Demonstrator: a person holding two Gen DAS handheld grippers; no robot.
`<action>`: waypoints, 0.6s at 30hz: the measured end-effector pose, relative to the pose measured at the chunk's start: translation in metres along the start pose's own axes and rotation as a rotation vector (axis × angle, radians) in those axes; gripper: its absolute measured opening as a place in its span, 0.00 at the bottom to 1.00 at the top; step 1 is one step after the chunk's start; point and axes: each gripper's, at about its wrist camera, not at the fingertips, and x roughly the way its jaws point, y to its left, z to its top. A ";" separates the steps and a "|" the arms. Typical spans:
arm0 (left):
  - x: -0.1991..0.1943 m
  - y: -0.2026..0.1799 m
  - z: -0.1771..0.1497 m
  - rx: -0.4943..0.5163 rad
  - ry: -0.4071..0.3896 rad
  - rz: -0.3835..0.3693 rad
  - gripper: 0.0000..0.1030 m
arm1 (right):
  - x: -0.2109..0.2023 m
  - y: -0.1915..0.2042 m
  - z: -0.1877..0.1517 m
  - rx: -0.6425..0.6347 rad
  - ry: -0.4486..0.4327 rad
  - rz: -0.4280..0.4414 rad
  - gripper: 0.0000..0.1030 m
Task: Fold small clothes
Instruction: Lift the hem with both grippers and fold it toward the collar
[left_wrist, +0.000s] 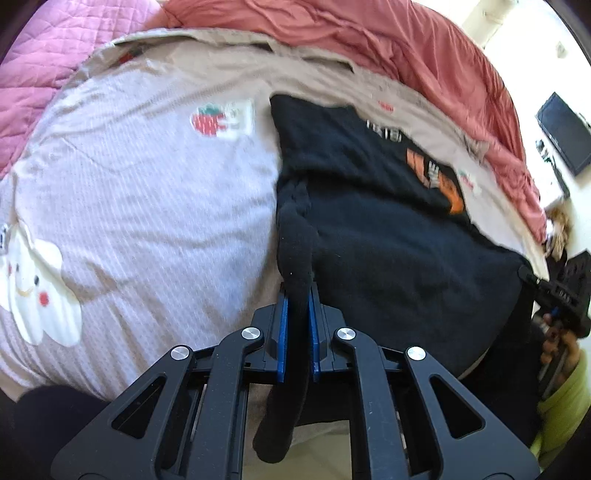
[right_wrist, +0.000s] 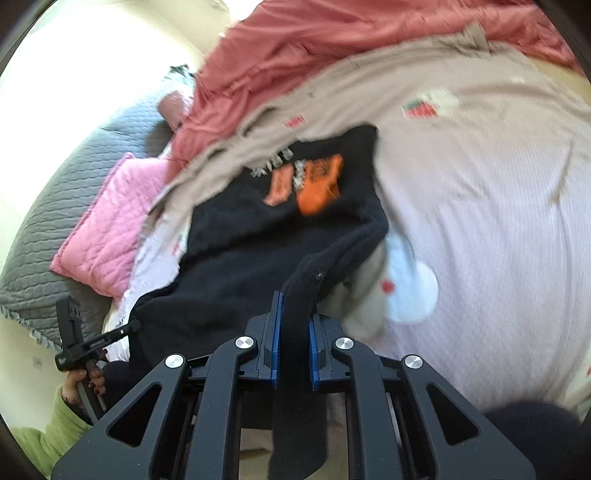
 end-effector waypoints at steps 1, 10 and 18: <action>-0.003 -0.001 0.006 -0.005 -0.014 -0.007 0.05 | -0.002 0.001 0.003 -0.011 -0.018 0.006 0.10; 0.002 -0.009 0.062 -0.028 -0.084 0.009 0.05 | 0.004 -0.020 0.052 0.014 -0.140 -0.036 0.10; 0.054 -0.014 0.108 -0.038 -0.073 0.086 0.05 | 0.056 -0.034 0.101 0.039 -0.118 -0.143 0.10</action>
